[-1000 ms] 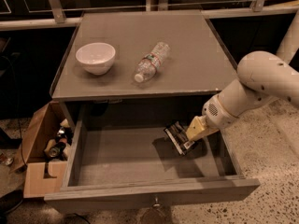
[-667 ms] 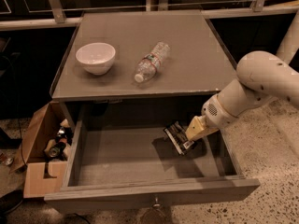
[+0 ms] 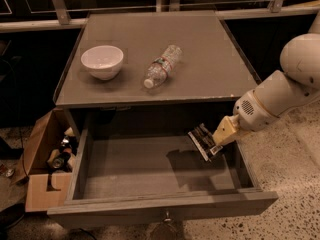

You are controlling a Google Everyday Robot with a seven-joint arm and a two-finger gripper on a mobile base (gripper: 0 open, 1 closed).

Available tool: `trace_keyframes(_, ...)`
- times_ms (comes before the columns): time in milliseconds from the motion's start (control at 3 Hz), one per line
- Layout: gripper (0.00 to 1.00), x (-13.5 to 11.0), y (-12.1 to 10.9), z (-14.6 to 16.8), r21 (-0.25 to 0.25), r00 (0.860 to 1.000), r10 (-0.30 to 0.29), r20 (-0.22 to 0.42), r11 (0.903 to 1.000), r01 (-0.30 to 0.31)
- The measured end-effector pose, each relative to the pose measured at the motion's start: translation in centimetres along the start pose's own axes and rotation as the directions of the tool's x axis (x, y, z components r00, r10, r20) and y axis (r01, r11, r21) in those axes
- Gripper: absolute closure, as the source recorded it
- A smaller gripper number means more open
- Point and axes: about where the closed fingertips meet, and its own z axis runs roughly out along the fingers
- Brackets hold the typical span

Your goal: Pick rxbar chocolate from top drawer and place on counter

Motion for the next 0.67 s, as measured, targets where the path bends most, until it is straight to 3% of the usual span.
trace_keyframes(333,1.0,-0.4,0.0,0.6,-0.013,1.0,-0.002,-0.003,0.9999,0.002)
trace_keyframes(667,1.0,-2.4,0.7,-1.9,0.011,0.998,-0.035,0.058,0.9993,0.035)
